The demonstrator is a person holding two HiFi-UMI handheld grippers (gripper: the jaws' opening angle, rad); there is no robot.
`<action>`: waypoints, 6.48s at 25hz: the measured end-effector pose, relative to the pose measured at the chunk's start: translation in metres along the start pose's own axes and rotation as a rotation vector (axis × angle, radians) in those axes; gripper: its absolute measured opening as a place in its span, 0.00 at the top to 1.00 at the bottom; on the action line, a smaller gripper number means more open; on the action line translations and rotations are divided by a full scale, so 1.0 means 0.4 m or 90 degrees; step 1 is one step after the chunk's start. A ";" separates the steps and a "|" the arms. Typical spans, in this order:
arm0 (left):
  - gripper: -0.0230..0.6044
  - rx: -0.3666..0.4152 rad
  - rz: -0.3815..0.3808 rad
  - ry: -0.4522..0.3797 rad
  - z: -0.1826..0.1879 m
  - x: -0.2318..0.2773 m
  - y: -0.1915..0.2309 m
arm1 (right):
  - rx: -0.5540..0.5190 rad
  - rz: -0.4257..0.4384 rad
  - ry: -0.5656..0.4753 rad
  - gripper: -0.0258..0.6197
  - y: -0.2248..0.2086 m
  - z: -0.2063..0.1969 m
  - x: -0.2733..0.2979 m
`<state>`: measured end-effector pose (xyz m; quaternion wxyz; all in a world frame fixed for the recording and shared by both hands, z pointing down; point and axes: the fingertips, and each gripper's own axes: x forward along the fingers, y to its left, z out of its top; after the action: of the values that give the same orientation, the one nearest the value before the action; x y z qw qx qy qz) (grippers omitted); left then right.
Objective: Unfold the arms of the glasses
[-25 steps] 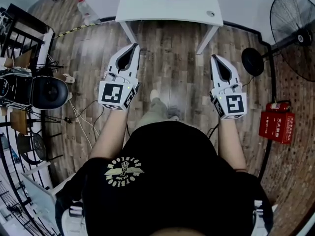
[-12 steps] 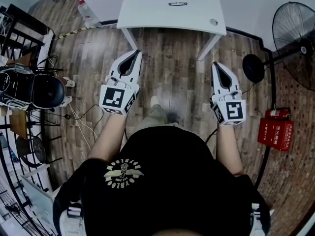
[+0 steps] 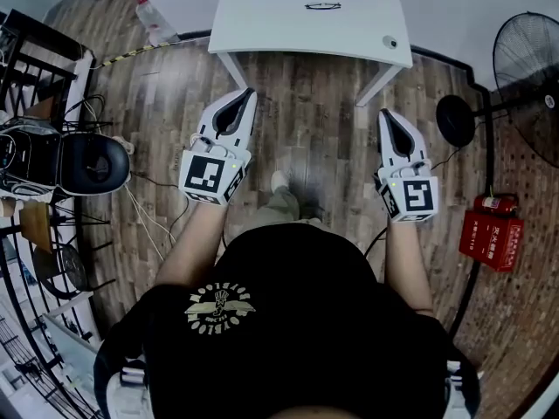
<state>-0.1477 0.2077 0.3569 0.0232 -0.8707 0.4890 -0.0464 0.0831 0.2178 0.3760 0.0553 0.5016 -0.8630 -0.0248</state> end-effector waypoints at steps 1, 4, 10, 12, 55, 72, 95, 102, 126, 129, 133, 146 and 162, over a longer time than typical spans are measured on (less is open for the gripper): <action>0.95 -0.002 0.001 0.001 -0.005 0.009 0.013 | -0.001 0.000 0.001 0.96 -0.003 0.000 0.016; 0.95 -0.008 0.000 0.007 -0.023 0.038 0.053 | -0.008 -0.002 0.006 0.96 -0.012 0.003 0.070; 0.95 -0.026 -0.005 0.014 -0.052 0.100 0.126 | -0.012 -0.001 0.027 0.96 -0.023 -0.009 0.169; 0.95 -0.029 -0.012 0.013 -0.052 0.120 0.147 | -0.015 -0.005 0.031 0.96 -0.028 -0.003 0.202; 0.95 -0.037 -0.052 -0.027 -0.015 0.470 0.351 | -0.017 -0.040 0.034 0.96 -0.212 0.036 0.512; 0.95 -0.030 -0.168 -0.004 -0.071 0.684 0.342 | -0.032 -0.005 0.062 0.96 -0.341 -0.019 0.668; 0.95 -0.002 -0.068 0.033 -0.021 0.917 0.314 | -0.035 0.103 0.052 0.96 -0.576 -0.037 0.810; 0.95 0.032 -0.075 0.071 -0.047 0.947 0.276 | -0.021 0.112 0.045 0.96 -0.591 -0.042 0.810; 0.95 0.091 -0.184 0.261 -0.349 1.268 0.330 | 0.025 0.040 0.108 0.96 -0.711 -0.158 0.984; 0.95 0.106 -0.199 0.286 -0.415 1.310 0.340 | 0.029 0.035 0.122 0.96 -0.726 -0.183 1.017; 0.95 0.128 -0.224 0.322 -0.517 1.365 0.341 | 0.040 0.019 0.147 0.96 -0.746 -0.222 1.048; 0.95 0.237 -0.311 0.467 -0.759 1.491 0.342 | 0.092 -0.013 0.215 0.96 -0.781 -0.336 1.121; 0.85 0.385 -0.407 0.615 -0.933 1.568 0.304 | 0.134 -0.059 0.253 0.96 -0.839 -0.410 1.163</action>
<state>0.0350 -0.3890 0.7540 0.0300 -0.8093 0.1268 -0.5728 0.1644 -0.3504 0.5385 0.1701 0.5390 -0.8089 0.1620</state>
